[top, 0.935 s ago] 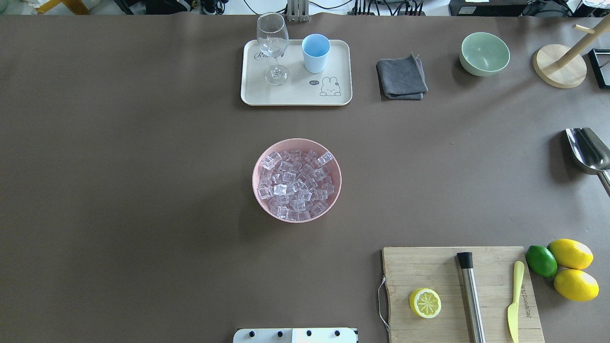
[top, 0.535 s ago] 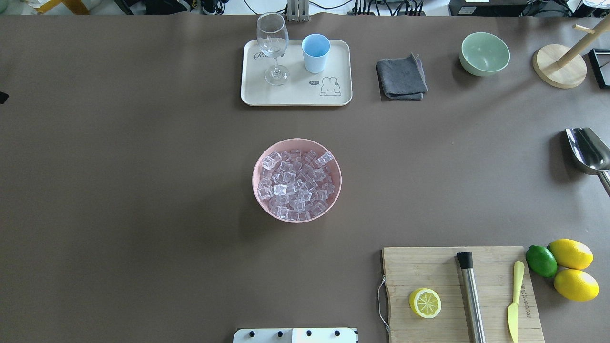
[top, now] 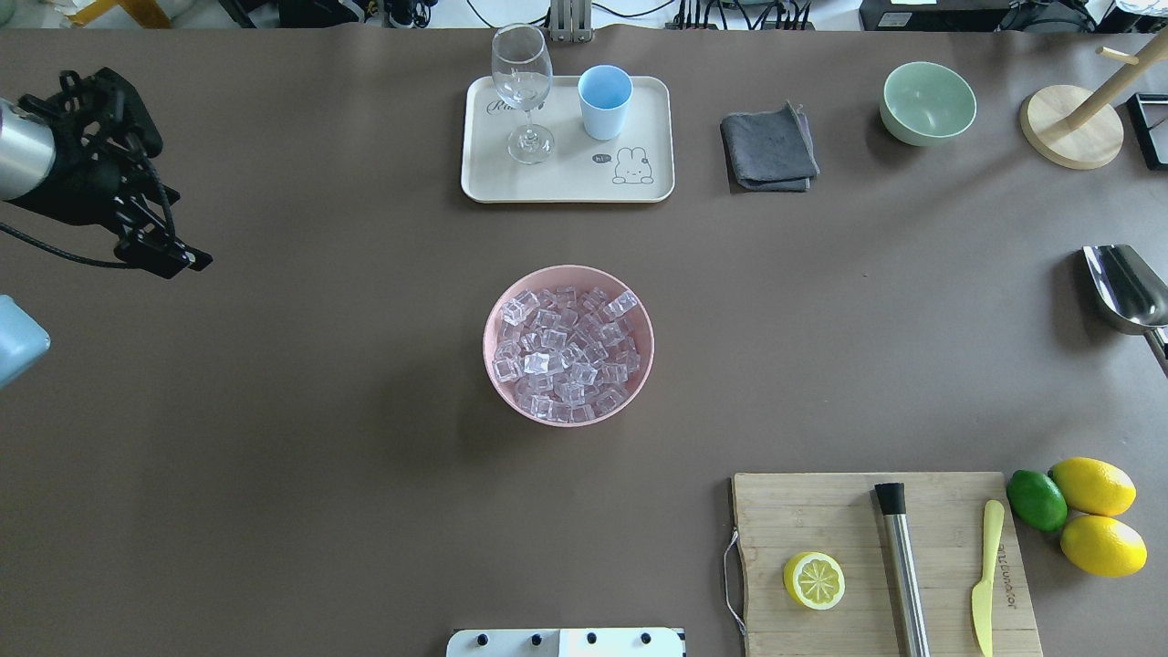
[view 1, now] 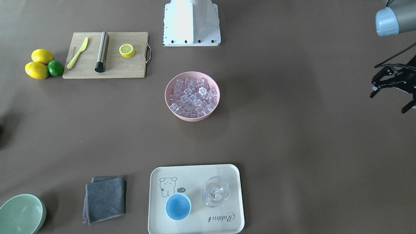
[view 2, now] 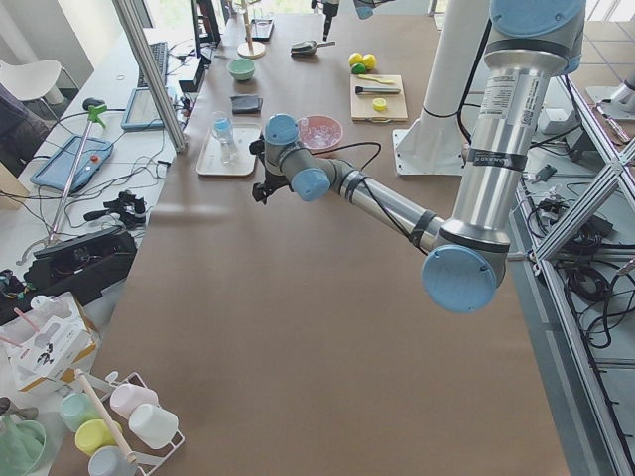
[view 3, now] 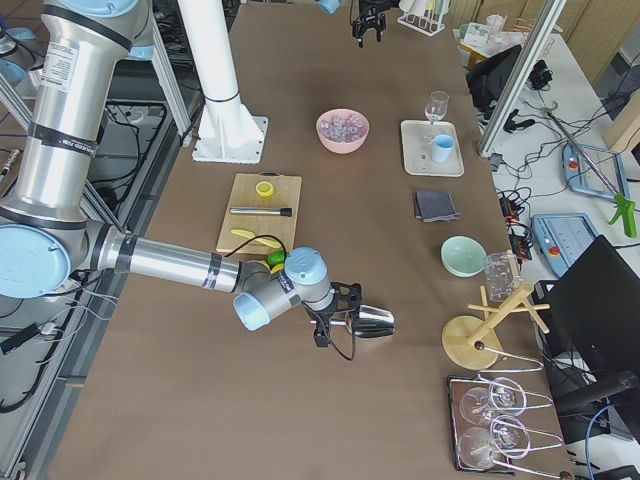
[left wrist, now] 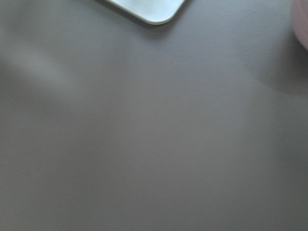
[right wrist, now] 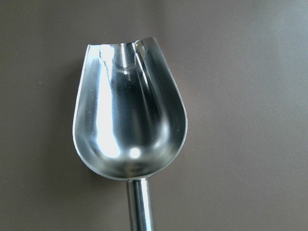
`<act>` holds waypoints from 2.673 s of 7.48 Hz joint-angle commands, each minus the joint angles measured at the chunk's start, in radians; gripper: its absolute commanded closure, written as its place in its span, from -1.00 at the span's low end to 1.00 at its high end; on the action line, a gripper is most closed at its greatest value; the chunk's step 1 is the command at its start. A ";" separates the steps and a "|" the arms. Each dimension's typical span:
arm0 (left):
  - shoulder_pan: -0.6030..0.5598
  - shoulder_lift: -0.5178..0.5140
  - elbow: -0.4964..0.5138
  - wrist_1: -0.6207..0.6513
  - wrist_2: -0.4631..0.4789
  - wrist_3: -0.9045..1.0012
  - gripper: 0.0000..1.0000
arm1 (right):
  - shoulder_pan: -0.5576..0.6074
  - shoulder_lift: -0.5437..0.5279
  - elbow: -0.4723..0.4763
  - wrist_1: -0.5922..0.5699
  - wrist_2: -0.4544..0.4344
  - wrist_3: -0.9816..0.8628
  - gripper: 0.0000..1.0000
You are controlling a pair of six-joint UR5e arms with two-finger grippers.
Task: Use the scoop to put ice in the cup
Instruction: 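Move the left gripper to the pink bowl's rim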
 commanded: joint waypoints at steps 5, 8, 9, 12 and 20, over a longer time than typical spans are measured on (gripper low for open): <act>0.321 -0.079 0.113 -0.315 0.068 0.045 -0.98 | -0.103 0.015 -0.029 0.047 -0.031 -0.039 -0.53; 0.411 -0.130 0.171 -0.449 0.156 0.045 -0.98 | -0.104 0.007 -0.029 0.047 -0.031 -0.076 0.20; 0.450 -0.128 0.189 -0.508 0.211 0.045 -0.98 | -0.104 0.006 -0.030 0.047 -0.031 -0.076 0.39; 0.455 -0.154 0.218 -0.538 0.219 0.048 -0.98 | -0.106 0.003 -0.029 0.047 -0.029 -0.080 1.00; 0.458 -0.280 0.368 -0.561 0.187 0.134 -0.97 | -0.055 -0.004 0.204 -0.198 0.043 -0.315 1.00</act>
